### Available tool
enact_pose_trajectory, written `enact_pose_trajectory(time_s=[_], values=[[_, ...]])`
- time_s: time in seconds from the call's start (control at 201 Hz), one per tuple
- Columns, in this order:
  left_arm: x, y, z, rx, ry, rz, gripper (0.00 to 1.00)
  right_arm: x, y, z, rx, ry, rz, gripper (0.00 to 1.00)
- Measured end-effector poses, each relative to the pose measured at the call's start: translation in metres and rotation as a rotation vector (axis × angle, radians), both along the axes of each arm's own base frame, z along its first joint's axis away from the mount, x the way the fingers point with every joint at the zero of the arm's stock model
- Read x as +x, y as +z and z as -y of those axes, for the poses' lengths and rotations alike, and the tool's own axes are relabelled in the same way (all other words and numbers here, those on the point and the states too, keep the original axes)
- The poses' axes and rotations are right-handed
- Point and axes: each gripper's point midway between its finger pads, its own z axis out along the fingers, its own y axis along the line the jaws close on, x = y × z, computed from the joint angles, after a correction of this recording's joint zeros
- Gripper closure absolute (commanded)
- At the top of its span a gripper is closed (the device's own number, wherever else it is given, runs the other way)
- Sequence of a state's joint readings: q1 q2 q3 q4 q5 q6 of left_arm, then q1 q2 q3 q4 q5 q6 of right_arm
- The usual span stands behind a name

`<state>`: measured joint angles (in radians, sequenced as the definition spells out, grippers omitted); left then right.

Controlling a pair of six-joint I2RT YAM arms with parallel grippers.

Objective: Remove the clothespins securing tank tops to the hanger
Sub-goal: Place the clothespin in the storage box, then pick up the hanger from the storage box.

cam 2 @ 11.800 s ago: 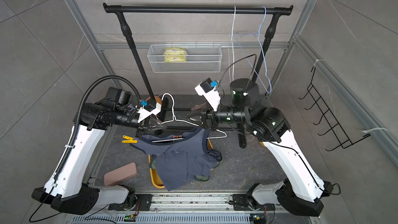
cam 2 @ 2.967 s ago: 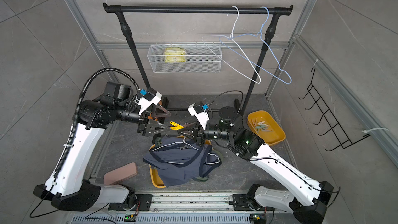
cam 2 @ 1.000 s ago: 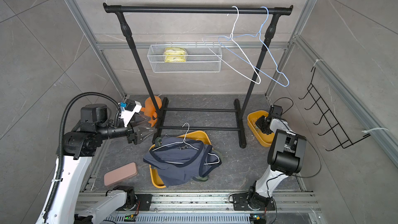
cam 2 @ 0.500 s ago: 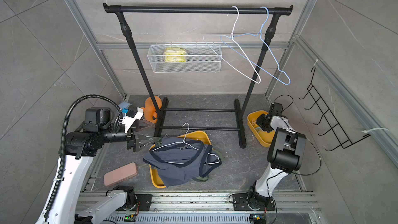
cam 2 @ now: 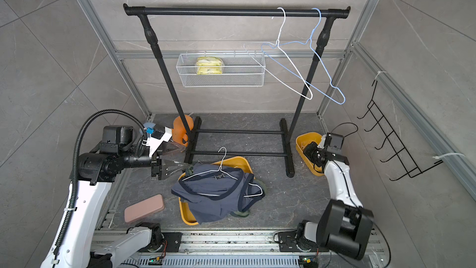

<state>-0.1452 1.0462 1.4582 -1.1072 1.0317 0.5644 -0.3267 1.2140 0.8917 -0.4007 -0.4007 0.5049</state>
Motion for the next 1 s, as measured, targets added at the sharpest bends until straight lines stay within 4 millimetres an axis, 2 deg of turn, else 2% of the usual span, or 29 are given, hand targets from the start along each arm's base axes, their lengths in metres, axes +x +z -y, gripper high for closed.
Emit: enact_pose_trajectory(time_s=[0.055, 0.134, 0.323, 0.498, 0.577, 0.687, 0.756, 0.826, 0.995], values=[[-0.002, 0.001, -0.001, 0.008, -0.004, 0.01, 0.14, -0.015, 0.016, -0.018, 0.013, 0.049, 0.061, 0.81], [-0.004, 0.005, -0.001, 0.014, -0.009, 0.023, 0.14, -0.035, 0.027, -0.046, 0.037, 0.132, 0.112, 0.79], [-0.011, 0.01, -0.002, 0.023, -0.021, 0.039, 0.14, -0.087, 0.061, -0.147, 0.1, 0.49, 0.2, 0.72], [-0.016, 0.006, -0.003, 0.032, -0.031, 0.022, 0.14, -0.129, 0.097, -0.216, 0.124, 0.785, 0.246, 0.68], [-0.017, 0.005, -0.003, 0.035, -0.033, 0.015, 0.14, -0.142, 0.096, -0.242, 0.116, 0.888, 0.235, 0.68], [-0.018, 0.004, -0.003, 0.039, -0.037, 0.015, 0.14, -0.159, 0.074, -0.283, 0.049, 1.025, 0.164, 0.68], [-0.019, 0.003, -0.003, 0.041, -0.039, 0.017, 0.14, -0.164, 0.062, -0.311, -0.021, 1.095, 0.126, 0.68], [-0.019, 0.002, -0.003, 0.045, -0.04, 0.015, 0.14, -0.159, 0.056, -0.33, -0.082, 1.124, 0.116, 0.67], [-0.021, 0.001, -0.004, 0.048, -0.045, 0.017, 0.14, -0.123, 0.06, -0.35, -0.194, 1.071, 0.147, 0.66]])
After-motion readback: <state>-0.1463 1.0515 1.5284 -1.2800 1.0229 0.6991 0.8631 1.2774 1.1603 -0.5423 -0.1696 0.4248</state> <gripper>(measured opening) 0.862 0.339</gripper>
